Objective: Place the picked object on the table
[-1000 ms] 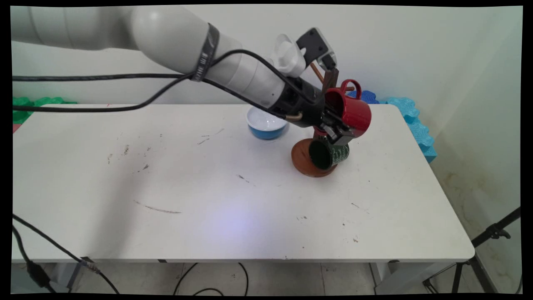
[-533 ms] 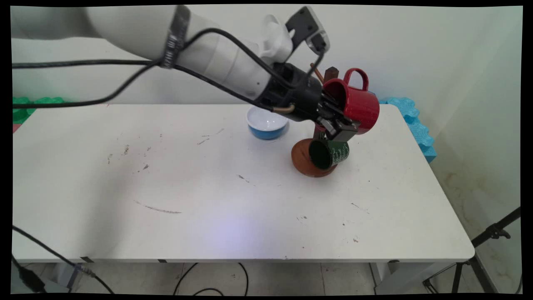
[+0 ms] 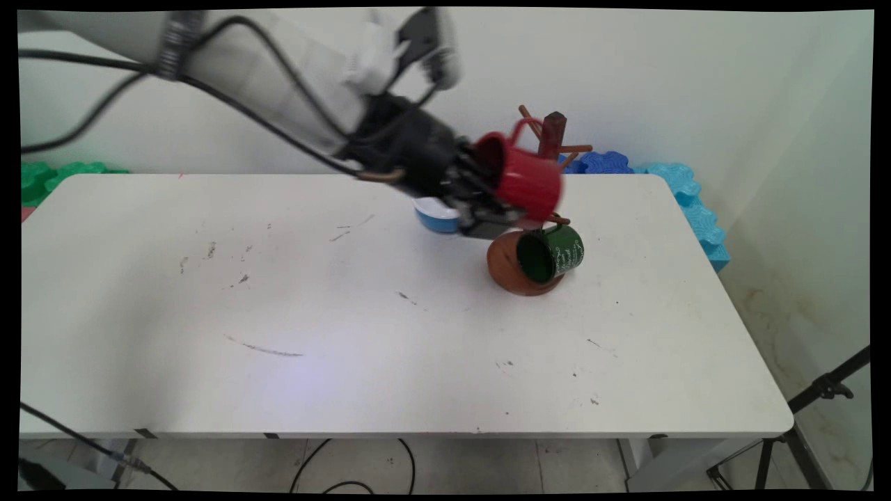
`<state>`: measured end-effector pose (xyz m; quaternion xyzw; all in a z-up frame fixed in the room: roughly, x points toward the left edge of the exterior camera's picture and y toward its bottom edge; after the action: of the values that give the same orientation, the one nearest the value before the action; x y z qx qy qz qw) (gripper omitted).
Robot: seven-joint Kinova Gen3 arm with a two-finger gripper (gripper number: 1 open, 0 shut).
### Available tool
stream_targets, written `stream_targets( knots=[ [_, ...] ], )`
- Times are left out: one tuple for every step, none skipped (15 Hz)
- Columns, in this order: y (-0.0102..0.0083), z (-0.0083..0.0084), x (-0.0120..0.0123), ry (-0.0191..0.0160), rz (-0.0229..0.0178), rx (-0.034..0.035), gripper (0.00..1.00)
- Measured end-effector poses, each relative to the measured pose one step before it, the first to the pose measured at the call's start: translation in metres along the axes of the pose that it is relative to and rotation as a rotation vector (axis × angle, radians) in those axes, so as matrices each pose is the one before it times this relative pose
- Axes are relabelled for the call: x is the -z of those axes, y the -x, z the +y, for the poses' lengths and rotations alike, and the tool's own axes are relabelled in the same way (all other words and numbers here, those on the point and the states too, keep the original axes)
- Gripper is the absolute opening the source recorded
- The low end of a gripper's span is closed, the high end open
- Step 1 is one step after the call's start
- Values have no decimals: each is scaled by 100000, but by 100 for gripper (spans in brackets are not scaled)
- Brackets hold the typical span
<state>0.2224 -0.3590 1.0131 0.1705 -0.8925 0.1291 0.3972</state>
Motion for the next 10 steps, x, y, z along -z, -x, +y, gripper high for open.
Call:
stream_targets(
  knots=[
    [725, -331, 946, 363, -2411, -1626, 0],
    [961, -319, 1128, 418, -3006, -2497, 0],
    [1119, -337, 1108, 38, -3343, -2373, 0],
    [1167, -403, 903, -547, -3037, -1515, 0],
    [1339, -458, 782, -372, -3423, -1895, 0],
    [1352, -452, 612, -476, -3081, -3084, 0],
    [1090, -331, 330, -412, -2748, -2937, 0],
    [718, -185, 187, -228, -1710, -1824, 0],
    [1028, -268, 176, -276, -2730, -2505, 0],
    [828, -174, 63, -188, -2439, -1800, 0]
  ],
)
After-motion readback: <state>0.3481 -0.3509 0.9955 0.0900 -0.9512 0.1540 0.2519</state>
